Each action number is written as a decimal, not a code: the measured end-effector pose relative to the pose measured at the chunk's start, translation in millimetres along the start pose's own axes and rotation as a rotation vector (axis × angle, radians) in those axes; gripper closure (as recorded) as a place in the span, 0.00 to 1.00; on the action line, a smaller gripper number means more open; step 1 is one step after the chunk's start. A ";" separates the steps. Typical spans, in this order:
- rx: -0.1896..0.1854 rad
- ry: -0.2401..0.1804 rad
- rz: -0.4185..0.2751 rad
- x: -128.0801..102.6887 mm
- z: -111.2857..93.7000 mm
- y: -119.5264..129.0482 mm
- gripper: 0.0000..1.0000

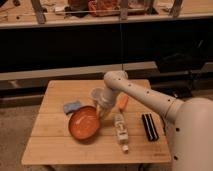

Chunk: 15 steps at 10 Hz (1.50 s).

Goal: Drag the ceramic bowl in a circle

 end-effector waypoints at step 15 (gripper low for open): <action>-0.018 -0.053 -0.048 -148.2 45.6 -9.0 1.00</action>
